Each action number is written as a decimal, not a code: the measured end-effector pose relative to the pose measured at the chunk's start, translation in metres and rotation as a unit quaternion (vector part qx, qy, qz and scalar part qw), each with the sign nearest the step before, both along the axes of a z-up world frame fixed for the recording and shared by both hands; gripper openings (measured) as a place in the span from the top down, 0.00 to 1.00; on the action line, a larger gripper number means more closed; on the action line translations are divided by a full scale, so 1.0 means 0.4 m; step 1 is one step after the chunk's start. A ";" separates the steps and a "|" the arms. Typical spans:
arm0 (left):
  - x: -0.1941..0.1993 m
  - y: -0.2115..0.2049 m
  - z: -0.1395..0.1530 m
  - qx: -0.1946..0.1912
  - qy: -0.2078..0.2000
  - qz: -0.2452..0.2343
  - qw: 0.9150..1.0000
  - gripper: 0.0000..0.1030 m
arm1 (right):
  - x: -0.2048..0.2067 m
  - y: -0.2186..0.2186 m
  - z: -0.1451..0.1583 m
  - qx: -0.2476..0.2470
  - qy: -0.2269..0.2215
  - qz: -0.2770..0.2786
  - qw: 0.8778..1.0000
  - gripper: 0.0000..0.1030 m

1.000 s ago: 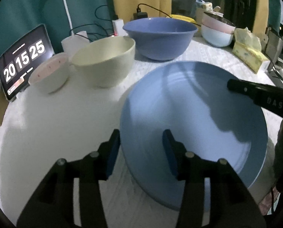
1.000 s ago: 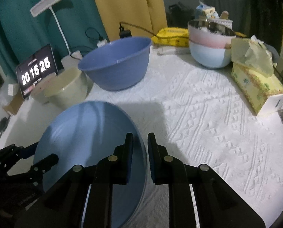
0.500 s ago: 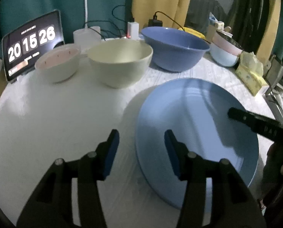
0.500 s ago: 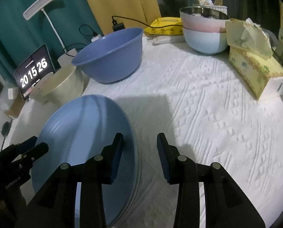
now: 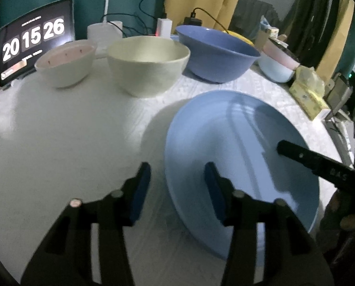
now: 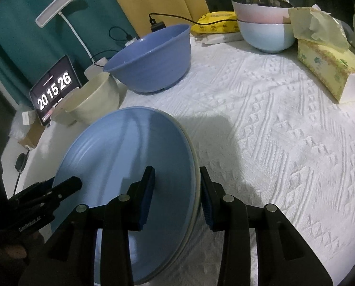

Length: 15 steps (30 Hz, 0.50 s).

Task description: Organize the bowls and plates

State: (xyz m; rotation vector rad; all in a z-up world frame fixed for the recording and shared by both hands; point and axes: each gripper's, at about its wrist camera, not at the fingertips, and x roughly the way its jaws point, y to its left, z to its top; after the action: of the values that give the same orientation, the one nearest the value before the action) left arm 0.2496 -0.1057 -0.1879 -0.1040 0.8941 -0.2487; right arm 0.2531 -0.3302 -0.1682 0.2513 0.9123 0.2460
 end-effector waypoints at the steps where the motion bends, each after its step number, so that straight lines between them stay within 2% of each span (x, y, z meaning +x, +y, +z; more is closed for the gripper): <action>1: -0.002 -0.004 0.001 0.001 -0.002 -0.004 1.000 0.65 | -0.002 0.003 0.001 -0.002 -0.001 -0.002 1.000 0.63; 15: -0.018 0.045 0.007 -0.004 0.002 0.004 1.000 0.69 | -0.016 0.042 0.013 -0.019 -0.003 -0.002 1.000 0.64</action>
State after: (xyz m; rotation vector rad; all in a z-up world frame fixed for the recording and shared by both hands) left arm 0.2424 -0.0879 -0.1852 -0.1154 0.8974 -0.2455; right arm 0.2469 -0.3132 -0.1631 0.2178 0.9096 0.2247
